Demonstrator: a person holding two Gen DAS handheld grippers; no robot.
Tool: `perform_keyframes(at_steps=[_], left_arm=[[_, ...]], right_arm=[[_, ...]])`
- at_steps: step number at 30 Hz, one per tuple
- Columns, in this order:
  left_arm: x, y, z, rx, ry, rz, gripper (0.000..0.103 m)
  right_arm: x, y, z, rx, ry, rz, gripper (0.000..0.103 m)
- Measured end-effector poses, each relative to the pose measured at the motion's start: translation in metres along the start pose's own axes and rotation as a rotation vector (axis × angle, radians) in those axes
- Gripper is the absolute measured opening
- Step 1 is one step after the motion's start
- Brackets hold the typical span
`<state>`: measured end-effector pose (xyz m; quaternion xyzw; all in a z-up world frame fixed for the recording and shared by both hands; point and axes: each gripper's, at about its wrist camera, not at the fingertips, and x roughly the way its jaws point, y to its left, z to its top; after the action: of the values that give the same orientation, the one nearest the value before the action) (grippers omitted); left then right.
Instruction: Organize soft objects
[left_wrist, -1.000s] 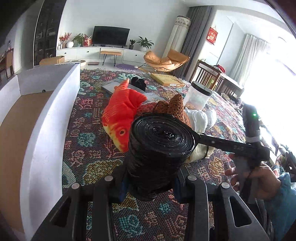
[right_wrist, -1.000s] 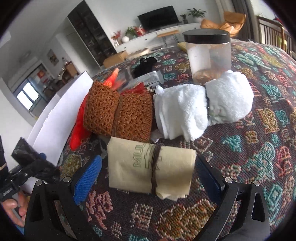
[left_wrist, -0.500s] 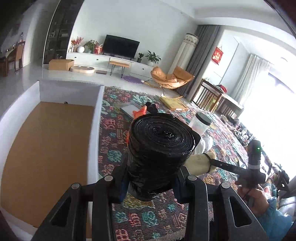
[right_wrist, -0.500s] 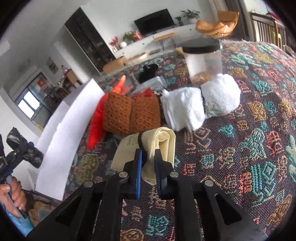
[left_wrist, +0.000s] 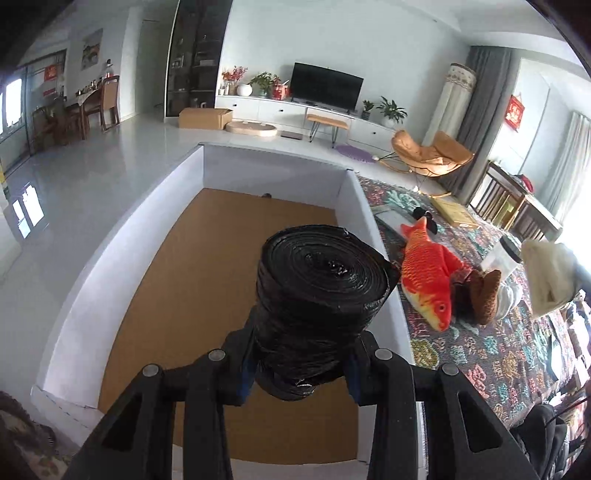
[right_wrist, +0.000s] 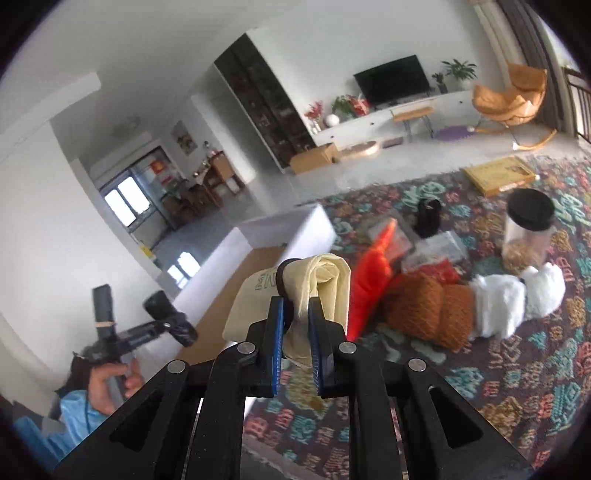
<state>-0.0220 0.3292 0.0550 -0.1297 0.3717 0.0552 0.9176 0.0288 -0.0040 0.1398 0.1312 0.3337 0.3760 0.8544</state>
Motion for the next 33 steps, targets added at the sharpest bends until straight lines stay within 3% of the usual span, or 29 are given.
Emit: perform_keyframes(at_steps=[4, 6, 7, 8, 9, 10, 13, 18, 24, 28, 33], left_arm=[[0.002, 0.02, -0.006, -0.02, 0.012, 0.049, 0.038], [0.004, 0.032, -0.007, -0.052, 0.02, 0.1, 0.047], [0.004, 0.038, -0.008, -0.07, 0.023, 0.128, 0.056], [0.003, 0.044, -0.008, -0.089, 0.016, 0.162, 0.085], [-0.001, 0.05, -0.008, -0.109, -0.009, 0.2, 0.103], [-0.007, 0.053, -0.008, -0.126, -0.045, 0.236, 0.103], [-0.017, 0.064, -0.009, -0.18, -0.087, 0.248, 0.103], [-0.016, 0.034, -0.009, -0.212, -0.108, 0.107, 0.103], [0.0, -0.091, -0.01, 0.017, -0.051, -0.111, 0.103], [0.021, -0.173, -0.03, 0.178, 0.021, -0.213, 0.103], [0.065, -0.227, -0.062, 0.257, 0.132, -0.233, 0.103]], right_arm=[[0.037, 0.06, 0.013, -0.041, 0.04, 0.136, 0.014], [0.065, 0.083, 0.012, -0.07, 0.066, 0.166, 0.017], [0.08, 0.093, 0.009, -0.078, 0.082, 0.184, 0.031], [0.098, 0.098, 0.005, -0.076, 0.117, 0.188, 0.062], [0.112, 0.099, -0.001, -0.065, 0.16, 0.193, 0.081], [0.122, 0.096, -0.007, -0.048, 0.19, 0.2, 0.09], [0.122, 0.073, -0.022, -0.013, 0.194, 0.159, 0.09], [0.093, 0.003, -0.044, -0.036, 0.137, -0.152, 0.09], [0.053, -0.096, -0.083, -0.013, 0.126, -0.624, 0.09], [0.022, -0.141, -0.096, 0.06, 0.102, -0.759, 0.09], [0.004, -0.16, -0.102, 0.074, 0.074, -0.835, 0.09]])
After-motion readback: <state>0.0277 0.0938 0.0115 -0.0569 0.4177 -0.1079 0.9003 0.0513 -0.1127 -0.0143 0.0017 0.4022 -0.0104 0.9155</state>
